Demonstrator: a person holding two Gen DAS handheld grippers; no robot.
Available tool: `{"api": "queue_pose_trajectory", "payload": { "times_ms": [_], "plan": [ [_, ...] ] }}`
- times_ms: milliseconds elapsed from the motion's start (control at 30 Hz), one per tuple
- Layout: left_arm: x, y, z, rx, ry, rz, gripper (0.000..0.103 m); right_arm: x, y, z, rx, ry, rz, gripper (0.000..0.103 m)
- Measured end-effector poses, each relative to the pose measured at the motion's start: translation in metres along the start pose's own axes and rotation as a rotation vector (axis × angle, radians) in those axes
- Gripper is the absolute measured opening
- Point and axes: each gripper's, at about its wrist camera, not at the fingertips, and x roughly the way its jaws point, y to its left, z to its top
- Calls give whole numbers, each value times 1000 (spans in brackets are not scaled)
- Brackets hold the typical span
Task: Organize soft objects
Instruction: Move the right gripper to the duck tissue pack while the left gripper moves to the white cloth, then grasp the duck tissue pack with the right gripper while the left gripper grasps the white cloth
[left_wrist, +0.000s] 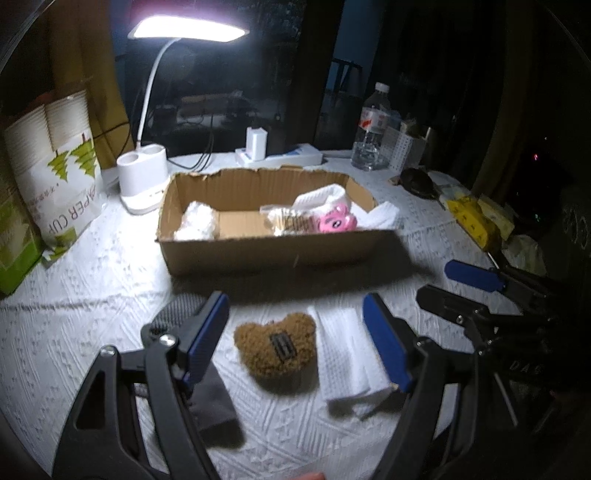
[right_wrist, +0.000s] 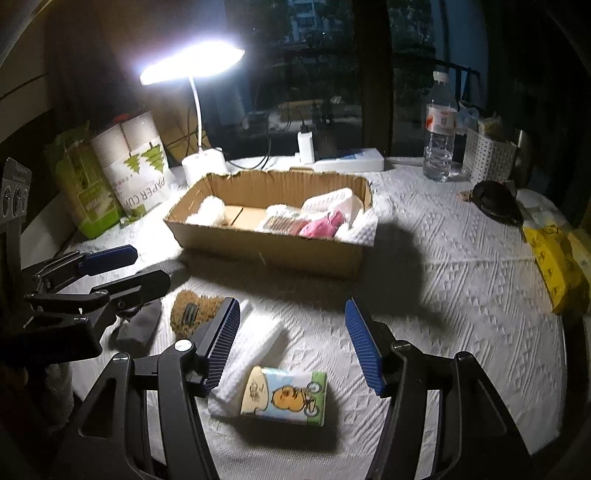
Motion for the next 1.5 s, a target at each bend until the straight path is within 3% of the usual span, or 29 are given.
{"api": "queue_pose_trajectory", "payload": {
  "times_ms": [733, 1000, 1500],
  "plan": [
    [17, 1, -47, -14, 95, 9, 76, 35, 0, -59, 8, 141, 13, 63],
    [21, -1, -50, -11, 109, 13, 76, 41, 9, -60, -17, 157, 30, 70],
    [40, -38, -51, 85, 161, -34, 76, 30, -20, -60, 20, 117, 33, 69]
  ]
}}
